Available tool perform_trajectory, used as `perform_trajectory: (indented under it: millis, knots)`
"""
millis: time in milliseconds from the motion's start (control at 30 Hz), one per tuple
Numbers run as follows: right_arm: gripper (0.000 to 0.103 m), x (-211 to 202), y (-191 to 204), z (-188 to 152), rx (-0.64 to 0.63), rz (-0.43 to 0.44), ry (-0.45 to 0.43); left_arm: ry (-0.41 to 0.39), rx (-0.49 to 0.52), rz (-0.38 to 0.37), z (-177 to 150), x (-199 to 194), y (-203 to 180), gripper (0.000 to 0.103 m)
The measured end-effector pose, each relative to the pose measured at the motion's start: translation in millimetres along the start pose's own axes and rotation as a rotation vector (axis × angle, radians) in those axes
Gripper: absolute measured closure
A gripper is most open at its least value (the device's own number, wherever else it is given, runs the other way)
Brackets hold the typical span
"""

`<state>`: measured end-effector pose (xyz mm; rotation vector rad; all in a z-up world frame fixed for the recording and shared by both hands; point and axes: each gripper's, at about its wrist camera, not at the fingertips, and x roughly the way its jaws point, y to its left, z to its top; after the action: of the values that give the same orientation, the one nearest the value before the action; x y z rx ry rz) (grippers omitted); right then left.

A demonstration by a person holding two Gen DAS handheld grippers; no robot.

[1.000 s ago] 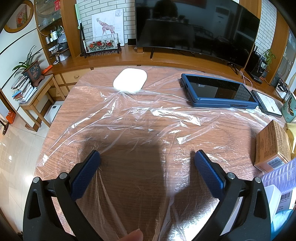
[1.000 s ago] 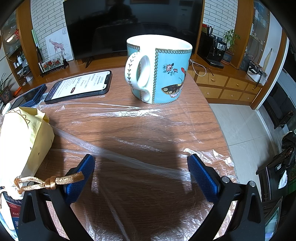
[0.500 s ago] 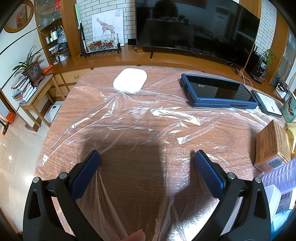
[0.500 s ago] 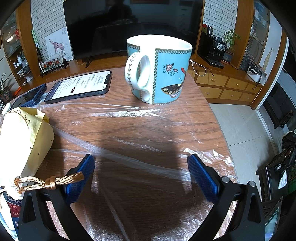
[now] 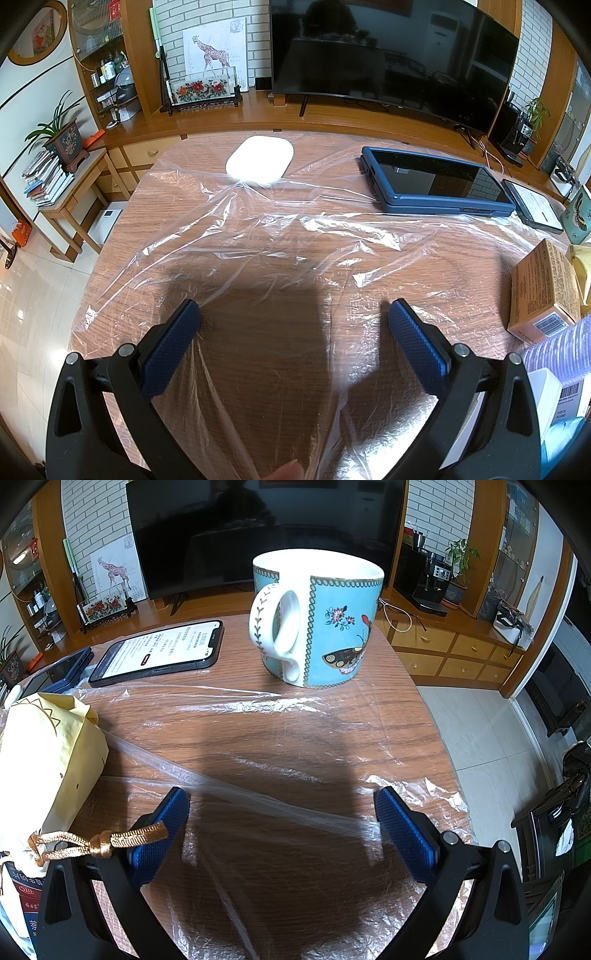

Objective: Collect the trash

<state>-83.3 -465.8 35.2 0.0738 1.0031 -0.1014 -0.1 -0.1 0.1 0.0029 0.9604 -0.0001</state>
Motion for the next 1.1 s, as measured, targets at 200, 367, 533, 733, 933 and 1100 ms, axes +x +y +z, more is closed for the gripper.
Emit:
perform_trajectory:
  millis: [200, 367, 533, 733, 933, 1100]
  knots:
    - [0.004, 0.1, 0.1, -0.1, 0.0, 0.0, 0.0, 0.0, 0.0, 0.0, -0.1, 0.0, 0.1, 0.001]
    - [0.004, 0.1, 0.1, -0.1, 0.0, 0.0, 0.0, 0.0, 0.0, 0.0, 0.0, 0.0, 0.0, 0.001]
    - [0.004, 2.0, 0.8, -0.9, 0.003, -0.002, -0.001, 0.0, 0.0, 0.0, 0.0, 0.0, 0.0, 0.001]
    - [0.004, 4.1, 1.6, -2.0, 0.004, -0.003, -0.001, 0.0, 0.0, 0.0, 0.0, 0.0, 0.1, 0.001]
    - [0.004, 6.5, 1.7, -2.2, 0.005, -0.002, -0.002, 0.0, 0.0, 0.0, 0.0, 0.0, 0.0, 0.001]
    - [0.004, -2.2, -1.2, -4.3, 0.021, -0.041, -0.017, 0.008, 0.027, -0.018, 0.3, -0.4, 1.8, 0.002]
